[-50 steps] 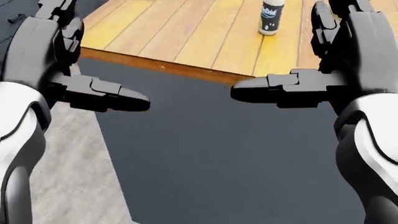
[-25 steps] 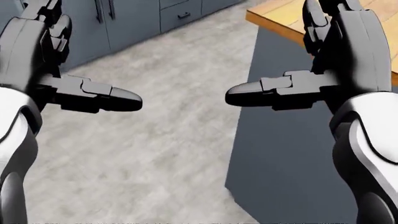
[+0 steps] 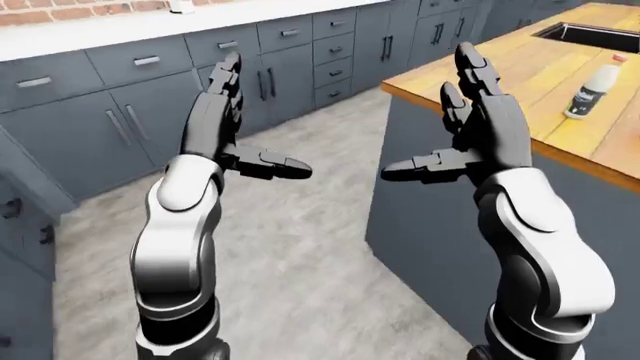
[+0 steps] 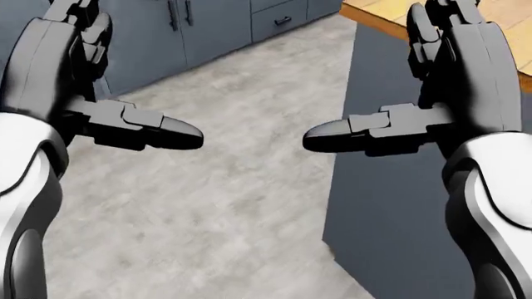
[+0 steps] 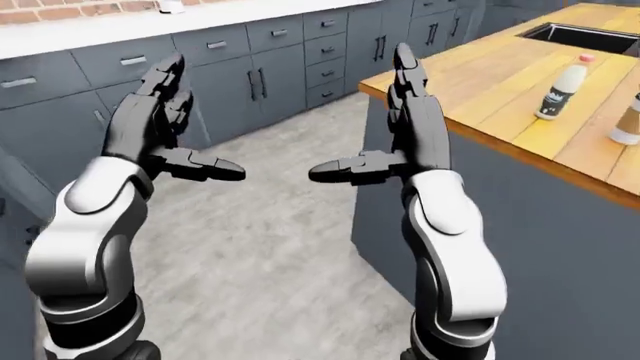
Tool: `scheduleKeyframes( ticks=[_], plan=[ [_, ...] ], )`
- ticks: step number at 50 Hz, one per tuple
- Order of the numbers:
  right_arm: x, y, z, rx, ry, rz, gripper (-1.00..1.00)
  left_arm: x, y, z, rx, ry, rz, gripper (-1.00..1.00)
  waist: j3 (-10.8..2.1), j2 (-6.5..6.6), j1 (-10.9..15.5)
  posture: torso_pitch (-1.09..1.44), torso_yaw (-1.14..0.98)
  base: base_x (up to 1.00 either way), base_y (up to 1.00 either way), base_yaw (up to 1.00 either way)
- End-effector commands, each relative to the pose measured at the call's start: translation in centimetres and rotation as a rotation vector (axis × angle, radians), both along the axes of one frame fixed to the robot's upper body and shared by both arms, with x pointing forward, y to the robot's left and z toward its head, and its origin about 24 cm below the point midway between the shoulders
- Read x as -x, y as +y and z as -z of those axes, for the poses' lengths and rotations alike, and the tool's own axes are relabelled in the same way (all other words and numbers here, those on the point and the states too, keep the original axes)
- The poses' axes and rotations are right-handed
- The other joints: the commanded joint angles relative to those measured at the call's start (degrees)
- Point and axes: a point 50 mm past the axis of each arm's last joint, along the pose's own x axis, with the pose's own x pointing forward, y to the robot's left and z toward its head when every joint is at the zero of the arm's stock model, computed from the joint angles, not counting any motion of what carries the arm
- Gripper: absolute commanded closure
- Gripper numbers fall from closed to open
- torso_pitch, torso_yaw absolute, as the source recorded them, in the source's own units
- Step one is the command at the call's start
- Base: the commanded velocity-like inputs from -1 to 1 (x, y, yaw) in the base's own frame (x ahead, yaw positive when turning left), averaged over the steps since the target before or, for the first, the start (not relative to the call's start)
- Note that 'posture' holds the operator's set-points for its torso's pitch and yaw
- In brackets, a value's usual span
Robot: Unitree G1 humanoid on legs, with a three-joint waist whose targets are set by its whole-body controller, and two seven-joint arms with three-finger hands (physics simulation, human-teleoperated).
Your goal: Move the drinks to the dining counter.
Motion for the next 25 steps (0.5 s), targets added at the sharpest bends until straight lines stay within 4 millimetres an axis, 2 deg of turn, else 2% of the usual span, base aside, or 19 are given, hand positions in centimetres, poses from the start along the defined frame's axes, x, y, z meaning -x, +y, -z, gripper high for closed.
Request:
scheduleKeyframes(
  ticks=[1, 3, 5, 6, 7, 8, 10, 11, 15, 18, 20, 21, 22, 23, 24, 25],
  plan=[
    [0.37, 0.14, -1.34, 0.008, -0.078, -0.008, -1.00, 0.28, -0.09, -1.26, -0.005, -0.068, 0.002, -1.00, -0.88, -0.23, 0.0, 0.00, 0.00, 0.10, 0.00, 1.00],
    [0.42, 0.20, -1.40, 0.016, -0.080, -0.011, -1.00, 0.26, -0.13, -1.30, -0.005, -0.068, 0.003, -1.00, -1.03, 0.71, 0.0, 0.00, 0.00, 0.11, 0.00, 1.00],
    [0.41, 0.23, -1.40, 0.022, -0.080, -0.014, -1.00, 0.27, -0.15, -1.42, -0.006, -0.069, 0.004, -1.00, -1.54, 2.51, 0.0, 0.00, 0.00, 0.10, 0.00, 1.00],
    [0.37, 0.23, -1.34, 0.025, -0.078, -0.015, -1.00, 0.27, -0.15, -1.44, -0.008, -0.068, 0.005, -1.00, -3.22, 3.94, 0.2, 0.00, 0.00, 0.10, 0.00, 1.00],
    [0.38, 0.25, -1.33, 0.024, -0.077, -0.016, -1.00, 0.34, -0.14, -1.51, -0.007, -0.070, 0.005, -1.00, -0.74, 3.05, 0.7, 0.00, 0.00, 0.09, 0.00, 1.00],
    [0.35, 0.25, -1.28, 0.023, -0.076, -0.017, -1.00, 0.36, -0.12, -1.53, -0.006, -0.071, 0.005, -1.00, -0.24, 3.68, 0.0, 0.00, 0.00, 0.09, 0.00, 1.00],
    [0.34, 0.24, -1.32, 0.022, -0.075, -0.016, -1.00, 0.41, -0.16, -1.61, -0.008, -0.073, 0.007, -1.00, -1.10, 2.49, 1.2, 0.00, 0.00, 0.07, 0.00, 1.00],
    [0.37, 0.22, -1.40, 0.022, -0.077, -0.016, -1.00, 0.41, -0.18, -1.72, -0.008, -0.074, 0.008, -1.00, -1.11, 1.95, 1.3, 0.00, 0.00, 0.08, 0.00, 1.00],
    [0.38, 0.20, -1.44, 0.023, -0.079, -0.017, -1.00, 0.47, -0.34, -1.87, -0.010, -0.077, 0.014, -1.00, -0.02, 0.07, 0.5, 0.00, 0.00, 0.08, 0.00, 1.00],
    [0.33, 0.17, -1.37, 0.026, -0.079, -0.017, -1.00, 0.46, -0.38, -1.82, -0.010, -0.076, 0.015, -1.00, -0.19, -1.54, -0.1, 0.00, 0.00, 0.08, 0.00, 1.00],
    [0.39, 0.17, -1.40, 0.028, -0.081, -0.018, -1.00, 0.54, -0.45, -1.86, -0.012, -0.076, 0.017, -1.00, -0.58, -3.53, -0.2, 0.00, 0.00, 0.07, 0.00, 1.00],
    [0.36, 0.13, -1.39, 0.030, -0.082, -0.016, -1.00, 0.54, -0.47, -1.83, -0.012, -0.076, 0.019, -1.00, -1.52, -5.57, -0.3, 0.00, 0.00, 0.08, 0.00, 1.00],
    [0.38, 0.11, -1.32, 0.029, -0.082, -0.016, -1.00, 0.53, -0.50, -1.77, -0.010, -0.077, 0.021, -1.00, -2.26, -4.95, 0.1, 0.00, 0.00, 0.08, 0.00, 1.00],
    [0.43, 0.19, -1.22, 0.029, -0.080, -0.017, -1.00, 0.53, -0.57, -1.68, -0.011, -0.076, 0.023, -1.00, -0.59, -4.47, -0.5, 0.00, 0.00, 0.09, 0.00, 1.00],
    [0.42, 0.22, -1.24, 0.027, -0.080, -0.018, -1.00, 0.53, -0.60, -1.68, -0.011, -0.076, 0.023, -1.00, -0.49, -4.77, 0.1, 0.00, 0.00, 0.08, 0.00, 1.00],
    [0.45, 0.24, -1.29, 0.027, -0.080, -0.019, -1.00, 0.56, -0.65, -1.74, -0.011, -0.077, 0.026, -1.00, -1.10, -4.52, 0.2, 0.00, 0.00, 0.08, 0.00, 1.00]
  ],
)
